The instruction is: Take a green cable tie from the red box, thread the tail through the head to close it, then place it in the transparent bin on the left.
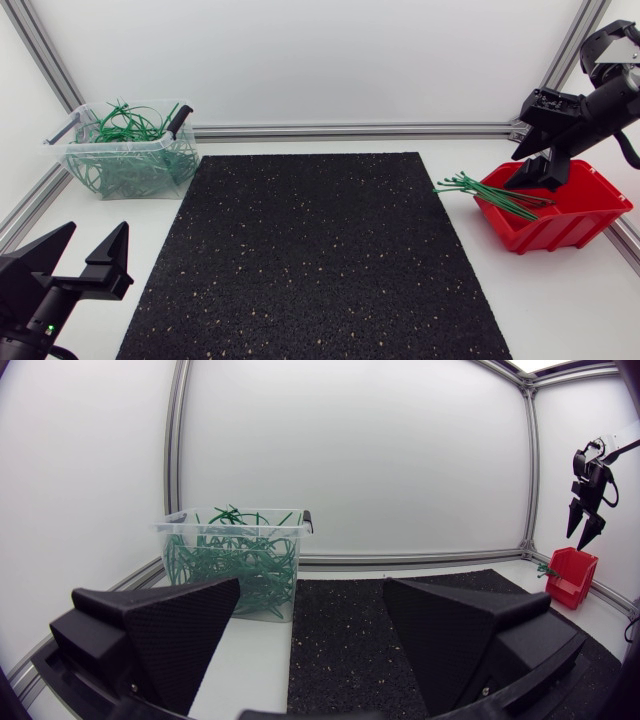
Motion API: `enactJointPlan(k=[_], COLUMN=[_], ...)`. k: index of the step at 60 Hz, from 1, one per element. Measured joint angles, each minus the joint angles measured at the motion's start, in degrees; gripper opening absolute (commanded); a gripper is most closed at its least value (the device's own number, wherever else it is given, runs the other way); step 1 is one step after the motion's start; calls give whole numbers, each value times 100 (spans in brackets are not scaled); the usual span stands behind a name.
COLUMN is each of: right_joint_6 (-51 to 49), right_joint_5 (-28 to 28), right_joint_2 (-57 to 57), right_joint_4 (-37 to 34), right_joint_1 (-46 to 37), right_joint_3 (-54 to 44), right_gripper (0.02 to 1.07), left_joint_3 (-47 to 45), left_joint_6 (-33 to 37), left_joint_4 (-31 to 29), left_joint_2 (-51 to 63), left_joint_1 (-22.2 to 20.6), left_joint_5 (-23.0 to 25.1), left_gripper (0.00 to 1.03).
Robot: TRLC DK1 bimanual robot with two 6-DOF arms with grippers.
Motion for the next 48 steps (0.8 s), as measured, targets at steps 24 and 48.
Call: enactJointPlan(k=[24, 48], right_joint_6=[-831, -922], right_joint_5=[26, 157], right_joint_2=[186, 411], right_joint_4=[1266, 2332], right_joint_1=[92, 201], right_joint_3=[-1152, -1521], right_gripper=[58, 52], left_joint_3=[0, 0], left_joint_6=[0, -2], left_joint_4=[-7, -9], left_joint_2=[0, 0], left_joint_1=[0, 0], left_joint_5=[0, 0], left_gripper=[100, 100])
